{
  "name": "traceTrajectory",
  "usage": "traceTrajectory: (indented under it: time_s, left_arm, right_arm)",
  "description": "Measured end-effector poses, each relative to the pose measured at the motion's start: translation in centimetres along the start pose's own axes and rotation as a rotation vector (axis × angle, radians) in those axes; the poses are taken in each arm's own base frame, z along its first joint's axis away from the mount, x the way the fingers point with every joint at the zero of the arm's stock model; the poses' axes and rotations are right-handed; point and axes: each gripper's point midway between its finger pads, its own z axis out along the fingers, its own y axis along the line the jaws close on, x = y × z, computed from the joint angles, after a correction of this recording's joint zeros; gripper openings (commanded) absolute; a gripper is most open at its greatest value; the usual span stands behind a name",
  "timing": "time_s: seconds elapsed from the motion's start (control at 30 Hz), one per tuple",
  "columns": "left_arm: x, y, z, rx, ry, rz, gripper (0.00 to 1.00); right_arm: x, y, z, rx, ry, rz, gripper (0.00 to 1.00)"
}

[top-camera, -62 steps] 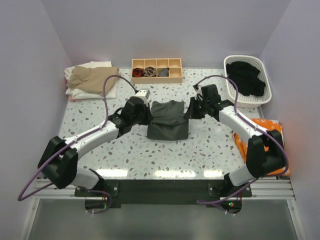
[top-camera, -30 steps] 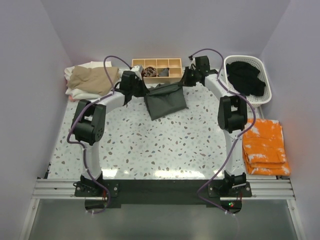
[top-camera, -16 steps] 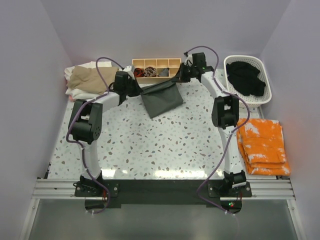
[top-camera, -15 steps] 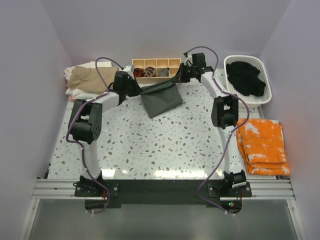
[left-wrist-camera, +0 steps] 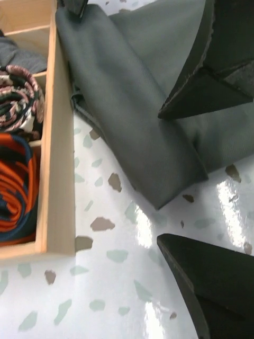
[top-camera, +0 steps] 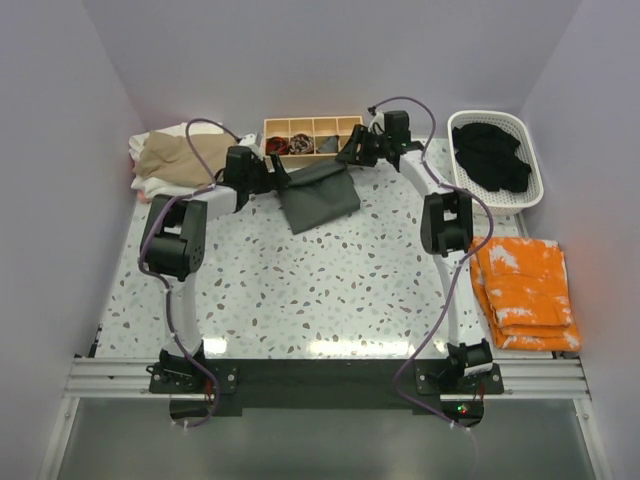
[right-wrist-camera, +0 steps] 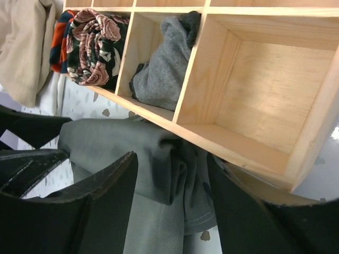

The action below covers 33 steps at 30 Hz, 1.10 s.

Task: Fold and stack the t-shirts
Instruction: Fold the long partially folded tshirt into a neat square, then smooth out wrinkles on the folded tshirt

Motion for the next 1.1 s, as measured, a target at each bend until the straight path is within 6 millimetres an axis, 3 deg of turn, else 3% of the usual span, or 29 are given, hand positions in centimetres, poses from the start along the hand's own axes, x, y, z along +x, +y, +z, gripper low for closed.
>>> traceTrajectory:
  time_s: [0.17, 0.3, 0.5, 0.6, 0.7, 0.87, 1.0, 1.1]
  left_arm:
    - [-1.5, 1.7, -0.2, -0.068, -0.052, 0.004, 1.00]
    - [-4.0, 1.9, -1.8, -0.110, -0.109, 0.030, 1.00]
    - [-9.9, -3.0, -6.5, 0.014, -0.231, 0.067, 1.00]
    - [-10.3, -5.5, -8.4, 0.100, -0.246, 0.079, 1.00]
    - [-8.0, -8.1, -8.7, 0.190, -0.205, 0.086, 1.00]
    - [-1.1, -11.1, -6.9, 0.316, -0.054, 0.068, 1.00]
    - [2.6, -11.5, -5.2, 0.356, 0.024, 0.041, 1.00]
    - [3.5, -10.9, -4.1, 0.358, 0.033, 0.033, 1.00]
  right_arm:
    - [-0.1, 0.1, -0.4, -0.002, -0.030, -0.023, 0.62]
    - [-0.9, -0.1, -2.0, 0.038, -0.075, -0.059, 0.62]
    - [-4.0, 3.1, -7.1, 0.026, -0.152, -0.116, 0.60]
    - [-4.7, 5.2, -9.5, -0.002, -0.175, -0.140, 0.56]
    - [-3.1, 7.0, -10.6, -0.037, -0.147, -0.155, 0.49]
    - [2.1, 8.3, -8.4, -0.080, -0.026, -0.154, 0.47]
    - [7.0, 8.8, -5.4, -0.110, 0.083, -0.145, 0.47]
    - [9.8, 8.6, -3.5, -0.118, 0.142, -0.137, 0.47]
